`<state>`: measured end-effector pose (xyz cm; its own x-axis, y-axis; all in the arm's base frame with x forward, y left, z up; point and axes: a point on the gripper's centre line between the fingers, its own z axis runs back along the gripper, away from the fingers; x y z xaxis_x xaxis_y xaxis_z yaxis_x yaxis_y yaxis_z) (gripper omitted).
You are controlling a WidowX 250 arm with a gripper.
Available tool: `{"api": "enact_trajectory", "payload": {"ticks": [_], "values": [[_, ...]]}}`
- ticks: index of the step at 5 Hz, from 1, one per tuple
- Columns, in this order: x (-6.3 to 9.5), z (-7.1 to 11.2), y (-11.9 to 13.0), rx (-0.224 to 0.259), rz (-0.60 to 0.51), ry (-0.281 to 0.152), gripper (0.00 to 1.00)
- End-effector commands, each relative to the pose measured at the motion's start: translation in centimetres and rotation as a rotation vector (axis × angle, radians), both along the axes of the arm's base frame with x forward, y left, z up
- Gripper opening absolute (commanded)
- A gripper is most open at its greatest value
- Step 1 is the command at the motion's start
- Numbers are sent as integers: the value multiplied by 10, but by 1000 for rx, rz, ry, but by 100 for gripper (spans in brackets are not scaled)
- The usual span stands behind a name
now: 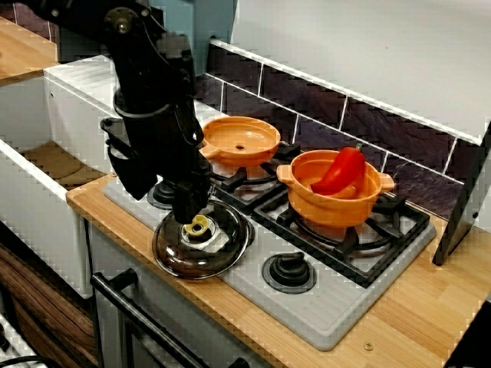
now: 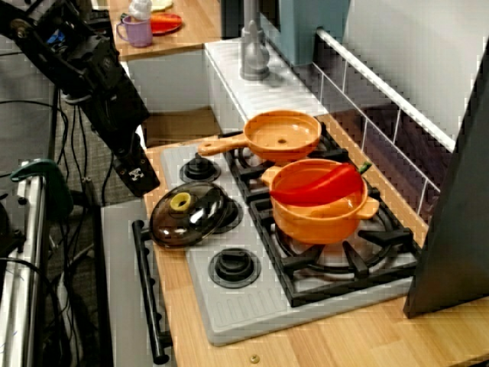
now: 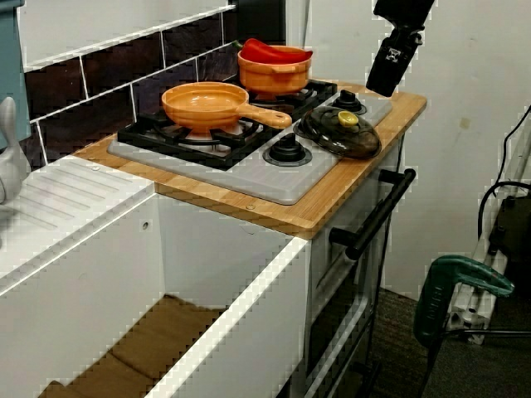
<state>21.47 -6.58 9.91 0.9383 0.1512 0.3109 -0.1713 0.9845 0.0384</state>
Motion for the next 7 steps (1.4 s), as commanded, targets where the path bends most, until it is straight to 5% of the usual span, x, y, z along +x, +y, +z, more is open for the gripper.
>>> {"api": "enact_trajectory", "payload": {"ticks": [1,3,4,7], "values": [[0,0,0,0,0,0,100],[8,-27,7,29,11,-32,100],[7,-29,7,2,4,-90,100],[12,-21,-2,-77,-5,-96,100]]}}
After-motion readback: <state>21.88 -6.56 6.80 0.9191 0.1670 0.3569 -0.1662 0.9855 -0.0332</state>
